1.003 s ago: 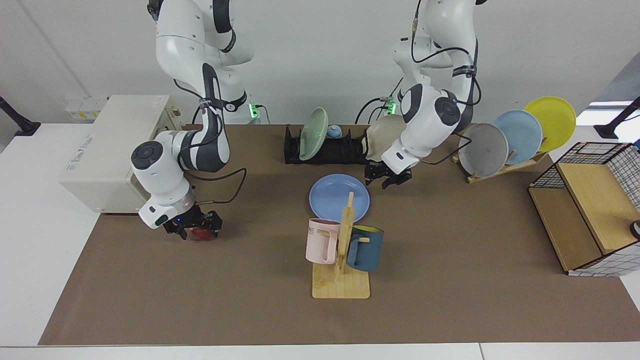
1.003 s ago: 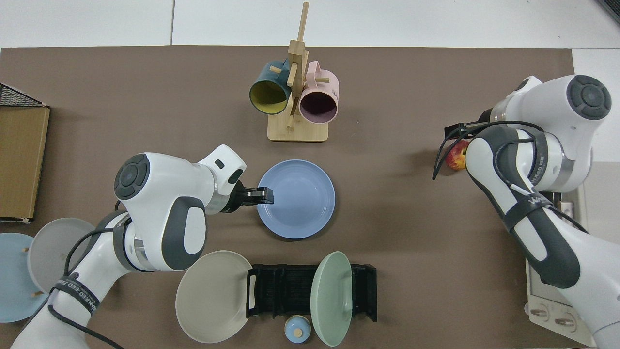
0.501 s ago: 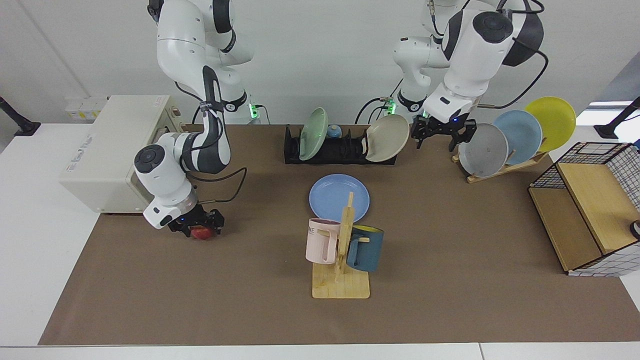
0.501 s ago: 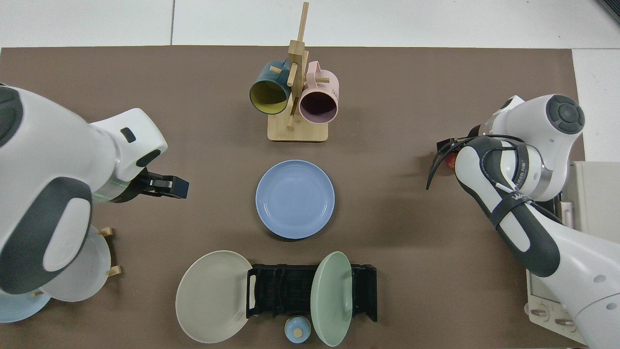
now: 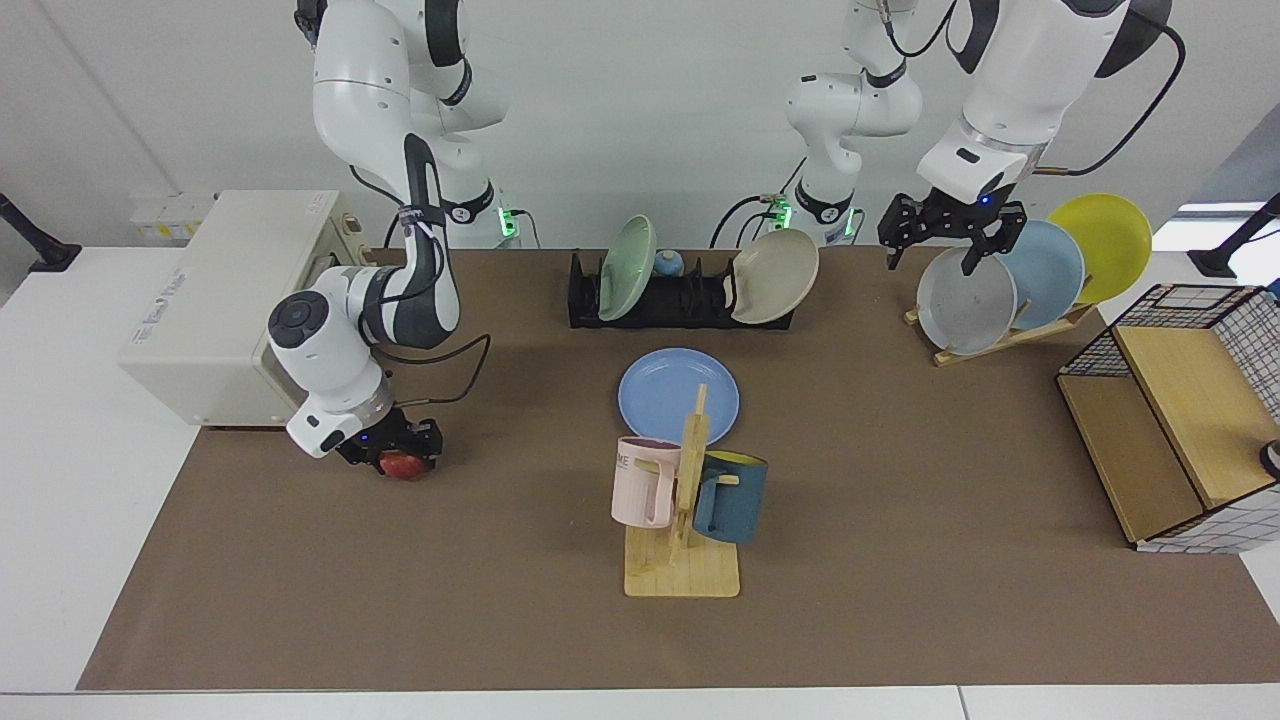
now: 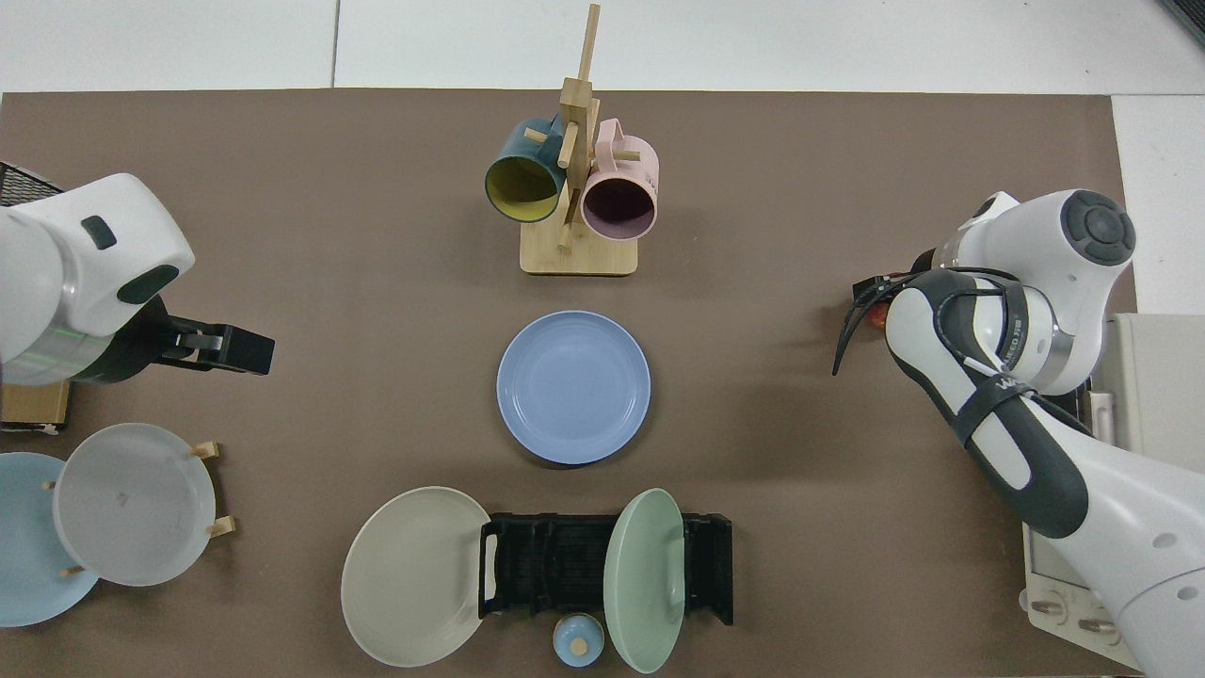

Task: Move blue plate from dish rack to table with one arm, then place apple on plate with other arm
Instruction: 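Withdraw the left gripper while the right gripper lifts the apple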

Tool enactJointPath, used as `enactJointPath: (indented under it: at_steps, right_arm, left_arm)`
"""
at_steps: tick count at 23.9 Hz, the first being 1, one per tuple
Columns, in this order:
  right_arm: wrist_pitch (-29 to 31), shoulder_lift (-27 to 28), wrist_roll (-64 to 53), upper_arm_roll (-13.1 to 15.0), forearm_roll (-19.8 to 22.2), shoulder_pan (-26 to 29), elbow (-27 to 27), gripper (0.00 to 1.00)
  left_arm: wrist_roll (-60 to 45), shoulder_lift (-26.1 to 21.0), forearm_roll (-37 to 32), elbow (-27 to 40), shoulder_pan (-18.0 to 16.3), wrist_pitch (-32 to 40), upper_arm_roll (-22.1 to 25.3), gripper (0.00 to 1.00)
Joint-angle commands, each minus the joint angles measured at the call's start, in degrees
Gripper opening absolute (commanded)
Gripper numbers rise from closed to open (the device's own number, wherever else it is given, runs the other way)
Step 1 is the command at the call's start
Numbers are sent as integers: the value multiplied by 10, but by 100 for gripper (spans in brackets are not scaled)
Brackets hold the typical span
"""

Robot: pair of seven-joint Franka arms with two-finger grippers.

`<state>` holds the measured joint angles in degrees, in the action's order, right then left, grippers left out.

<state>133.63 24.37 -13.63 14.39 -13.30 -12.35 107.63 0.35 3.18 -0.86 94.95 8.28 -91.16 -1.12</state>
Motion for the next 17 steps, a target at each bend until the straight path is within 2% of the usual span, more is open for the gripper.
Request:
enactJointPath:
  at_steps: [1,5,14,16,17]
  right_arm:
    - [15,-7,-22,-2,-17,4,7,0]
    - [11,-13,-19,-2,-18,0,-7,0]
    - [-71,-81,-6,1,-10,-16,-49,0]
    - [-93,-89,27,3,-4,-36,-63,0]
    - [-102,-90,46,5,1,-49,-70,0]
  left_arm:
    - [0,2,-5,-12,0,19,4,100]
    - [0,3,-4,-12,-5,19,6,100]
    - [-2,0,-3,-26,-4,28,7,100]
    - [-4,0,-2,-36,-13,41,4,100]
    - [-4,2,-1,-38,-29,42,-1,100]
